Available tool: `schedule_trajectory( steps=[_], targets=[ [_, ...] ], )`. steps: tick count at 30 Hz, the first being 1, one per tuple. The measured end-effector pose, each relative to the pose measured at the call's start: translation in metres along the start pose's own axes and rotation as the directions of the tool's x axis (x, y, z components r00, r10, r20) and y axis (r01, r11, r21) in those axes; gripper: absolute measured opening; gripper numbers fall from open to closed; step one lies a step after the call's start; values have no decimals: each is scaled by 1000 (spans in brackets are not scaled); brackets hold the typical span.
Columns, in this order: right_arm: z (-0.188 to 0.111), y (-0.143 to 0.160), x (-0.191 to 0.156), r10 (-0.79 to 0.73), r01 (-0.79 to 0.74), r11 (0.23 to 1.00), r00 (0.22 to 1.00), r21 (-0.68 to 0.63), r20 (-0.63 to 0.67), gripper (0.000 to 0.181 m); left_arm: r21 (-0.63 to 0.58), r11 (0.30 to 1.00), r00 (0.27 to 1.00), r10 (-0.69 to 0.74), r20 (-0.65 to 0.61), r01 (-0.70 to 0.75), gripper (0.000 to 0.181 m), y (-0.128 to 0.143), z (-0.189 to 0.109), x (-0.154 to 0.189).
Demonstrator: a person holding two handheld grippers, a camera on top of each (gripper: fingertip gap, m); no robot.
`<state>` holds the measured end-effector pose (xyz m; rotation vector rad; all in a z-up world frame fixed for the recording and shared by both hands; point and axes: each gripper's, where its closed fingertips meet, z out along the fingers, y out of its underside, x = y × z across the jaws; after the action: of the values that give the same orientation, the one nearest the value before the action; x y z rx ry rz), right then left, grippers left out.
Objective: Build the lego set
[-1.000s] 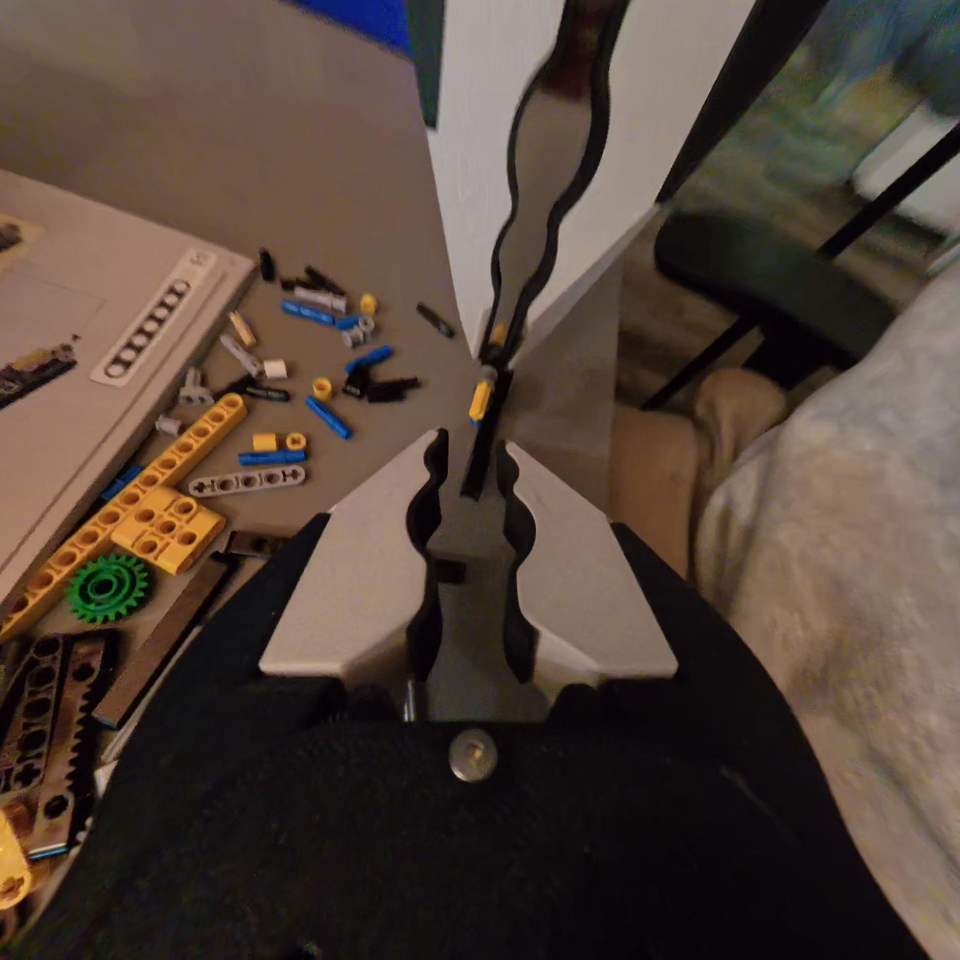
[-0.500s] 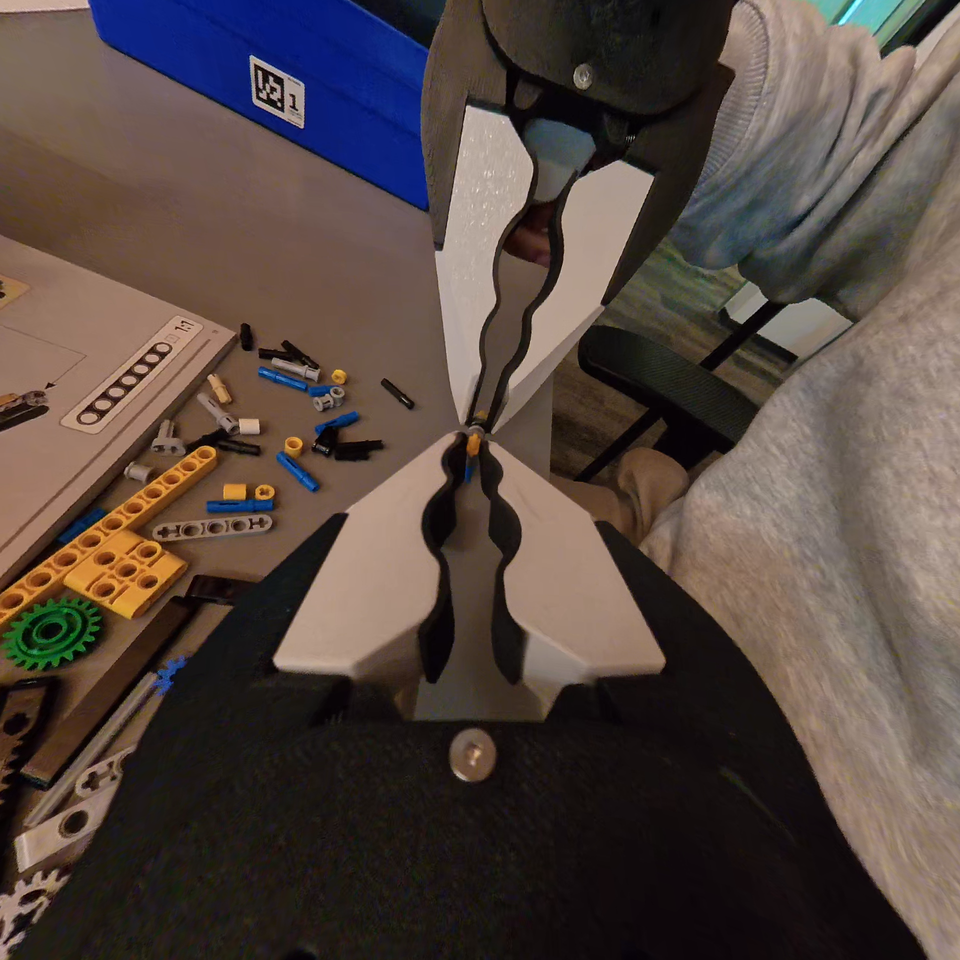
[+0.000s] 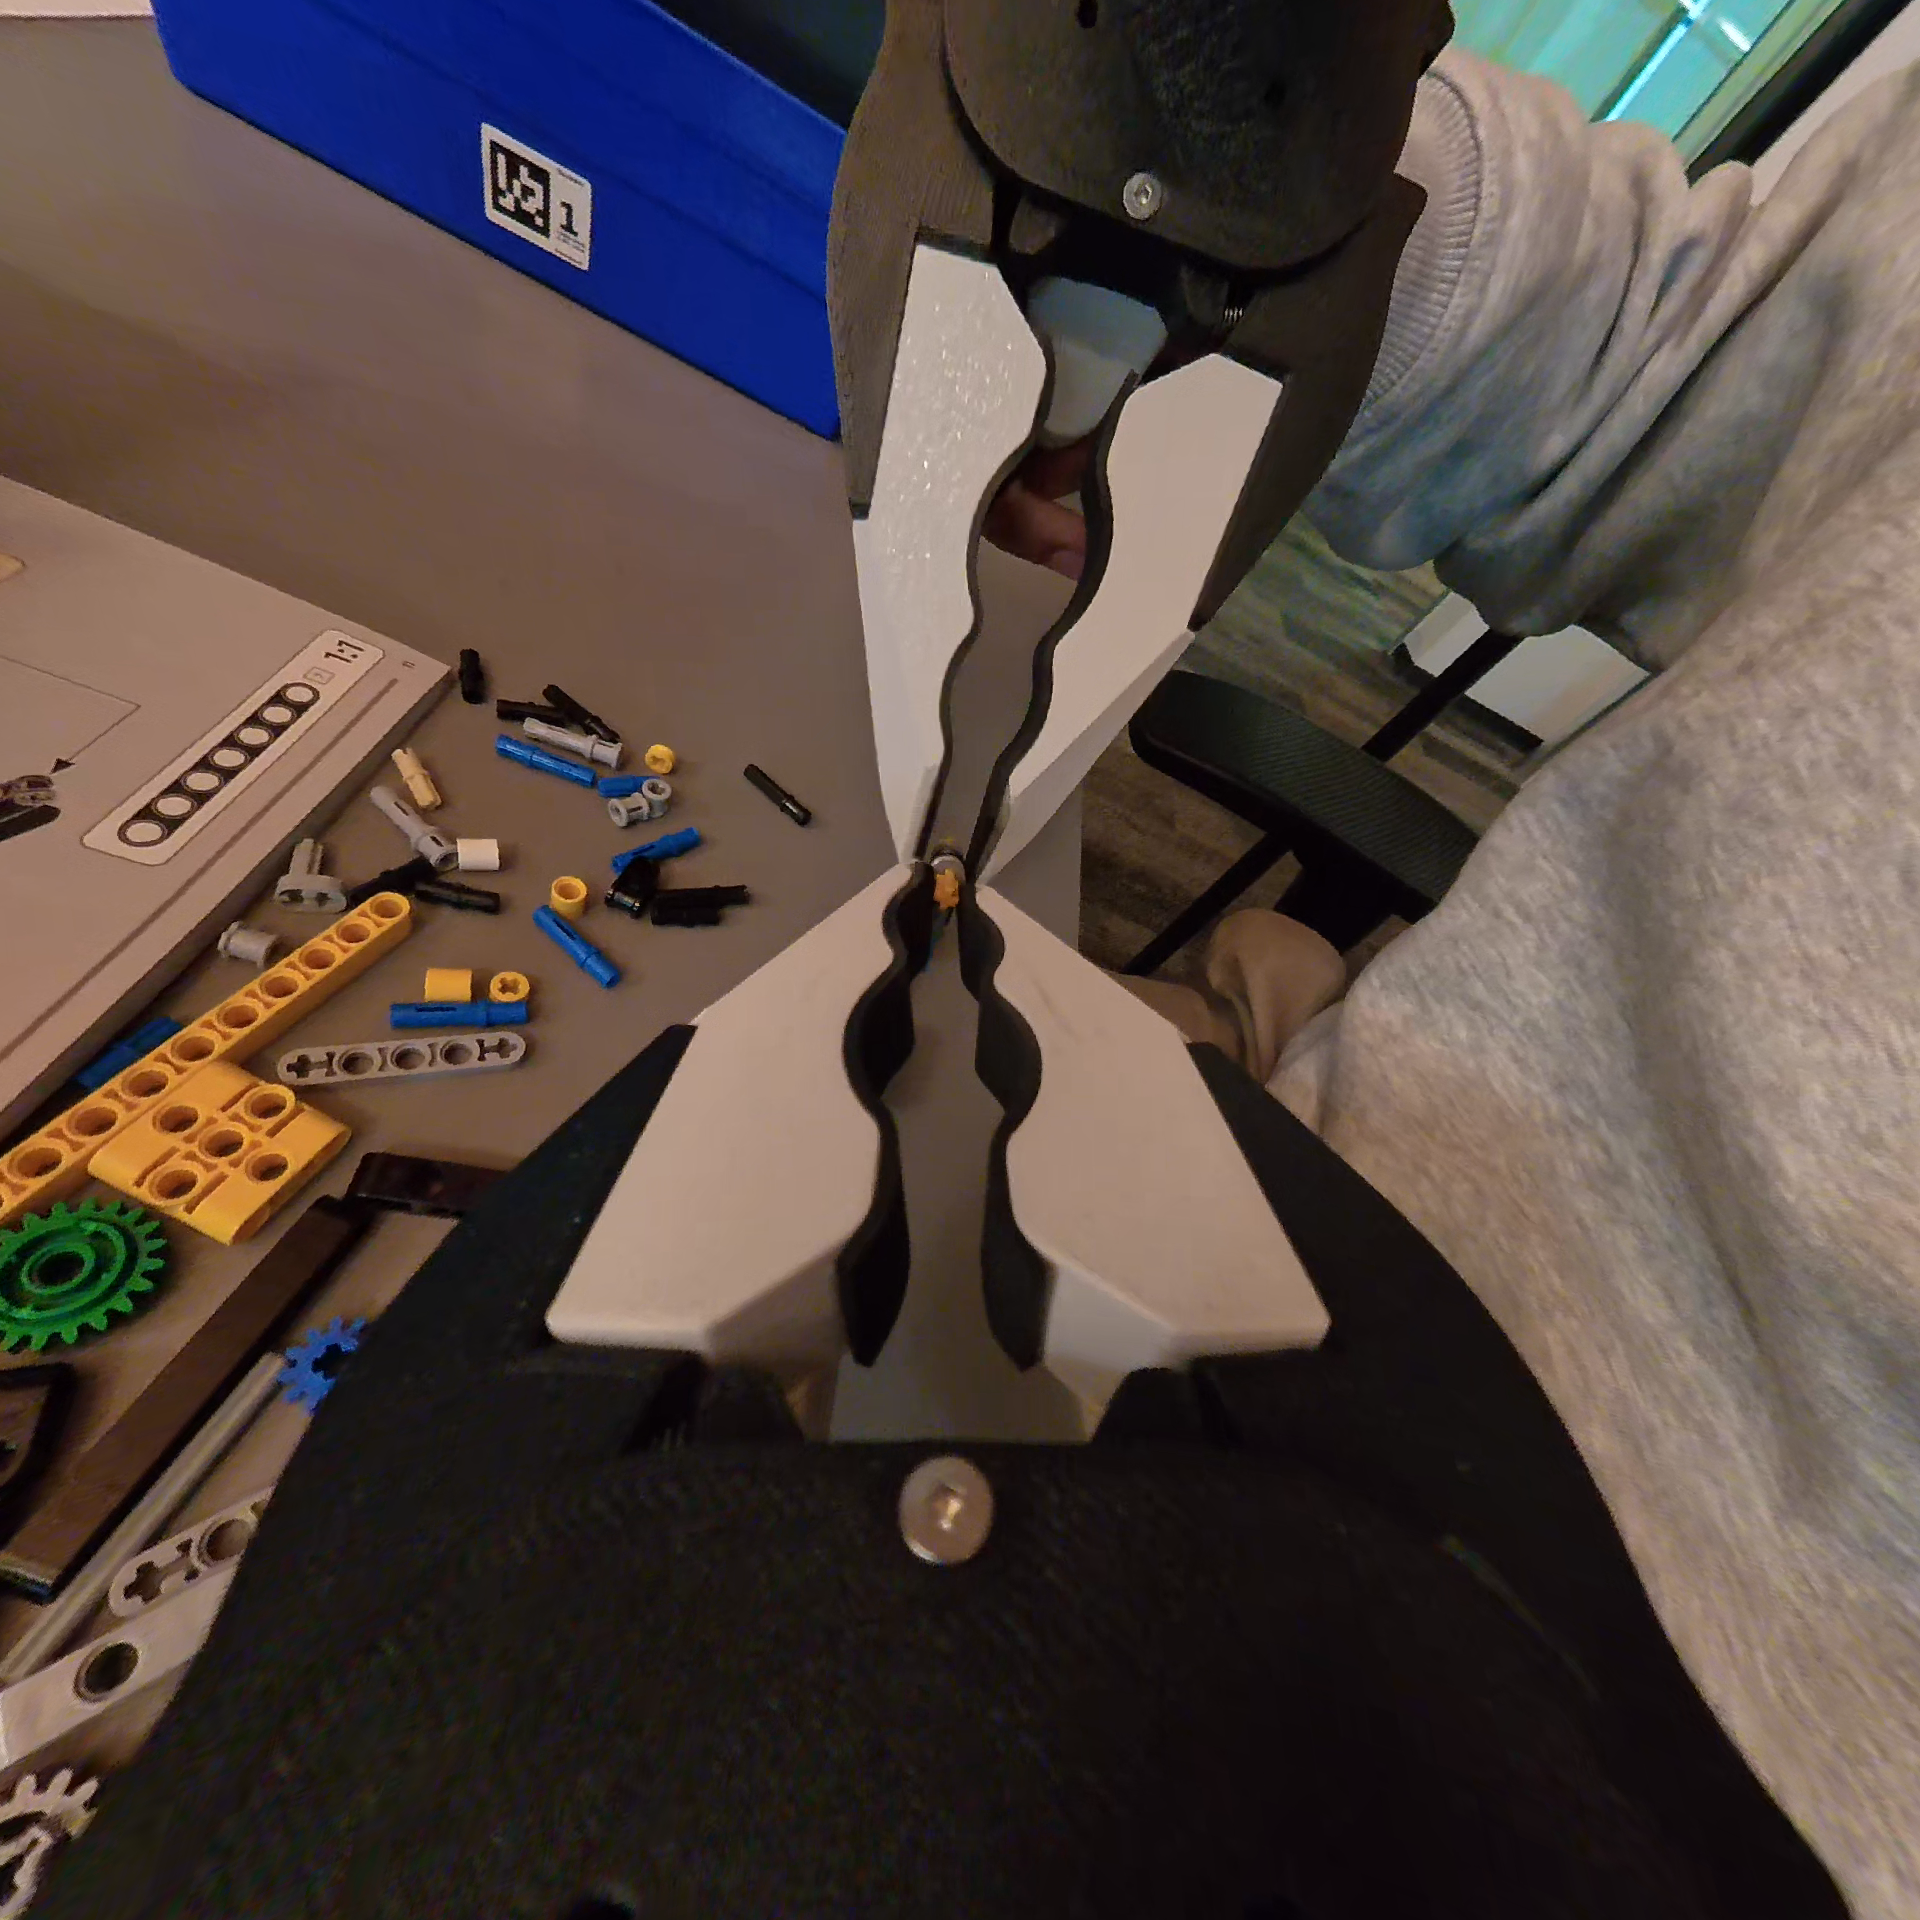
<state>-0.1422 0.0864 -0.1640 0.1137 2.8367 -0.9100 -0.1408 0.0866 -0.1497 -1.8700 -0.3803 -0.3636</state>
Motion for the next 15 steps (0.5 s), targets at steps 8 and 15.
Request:
schedule_trajectory(
  steps=[8,15],
  targets=[
    [-1,-3,-1,4,-5,1000,1000,19,12,5,9,1000,1000,-9,-10,9,3,-1,-1,0],
    [-5,-3,6,56,-55,998,998,28,-23,5,-8,1000,999,4,48,-4,8,1,-1,-7]
  ],
)
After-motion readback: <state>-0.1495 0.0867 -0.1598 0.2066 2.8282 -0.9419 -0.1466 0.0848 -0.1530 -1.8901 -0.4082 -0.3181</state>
